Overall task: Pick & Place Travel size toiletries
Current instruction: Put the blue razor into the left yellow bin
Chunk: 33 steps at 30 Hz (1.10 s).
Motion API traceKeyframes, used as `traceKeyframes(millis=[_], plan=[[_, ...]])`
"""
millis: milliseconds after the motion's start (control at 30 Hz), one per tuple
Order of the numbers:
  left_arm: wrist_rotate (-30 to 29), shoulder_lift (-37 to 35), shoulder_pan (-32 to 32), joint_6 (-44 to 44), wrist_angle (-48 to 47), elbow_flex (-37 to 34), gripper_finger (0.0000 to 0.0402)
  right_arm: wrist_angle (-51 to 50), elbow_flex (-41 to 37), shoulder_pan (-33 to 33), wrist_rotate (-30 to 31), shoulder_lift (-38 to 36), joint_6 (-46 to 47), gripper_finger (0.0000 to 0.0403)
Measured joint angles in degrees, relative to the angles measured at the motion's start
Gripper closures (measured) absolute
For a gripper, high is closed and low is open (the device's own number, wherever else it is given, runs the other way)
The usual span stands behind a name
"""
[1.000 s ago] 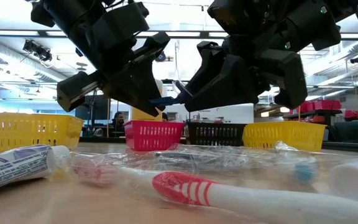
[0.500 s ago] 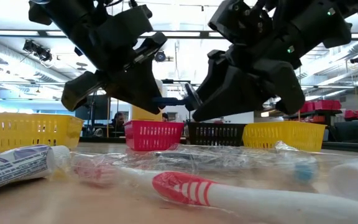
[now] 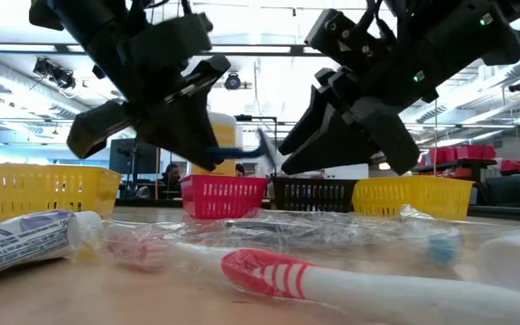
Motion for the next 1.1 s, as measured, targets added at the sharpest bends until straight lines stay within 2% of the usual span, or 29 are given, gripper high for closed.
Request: traceKeyframes(millis=[133,267,367,567,667,733,833,967,1100], plan=[[-1.6,0.0,0.0,-2.3,-0.5,0.0,0.0357,-0.3,0.0,0.9,-0.2,0.0,2.3,0.0175],[-1.8,0.0,0.0,-3.1,-0.7,0.0,0.0352,-2.5,0.0,2.5,5.8,-0.5,2.3,0.0201],[-1.9,0.0,0.0,-3.2,-0.6,0.0,0.0355,-2.3,0.0,3.2,7.0,-1.9,2.3,0.0239],[-1.9,0.0,0.0,-3.0,0.2,0.0,0.0354,-2.5,0.0,2.5,3.7,-2.4,2.7,0.0333],[-2.0,0.0,0.0,-3.0,2.9,0.0,0.0351,-2.4,0.0,1.4,0.3,-2.4,4.2,0.0372],[-1.9,0.1,0.0,-2.5,3.5,-0.1,0.0354,-2.2,0.0,0.8,0.1,-2.4,5.6,0.0392],[-1.9,0.1,0.0,-2.7,3.5,-0.1,0.0357,-1.3,0.0,0.3,0.9,-2.4,7.3,0.0398],[-1.8,0.1,0.1,-2.7,3.5,-0.1,0.0355,0.2,0.0,0.1,-1.7,-2.4,6.2,0.0399],[-1.9,0.1,0.3,-2.9,3.0,-0.1,0.0357,-1.0,0.0,0.1,1.5,-2.4,5.2,0.0399]])
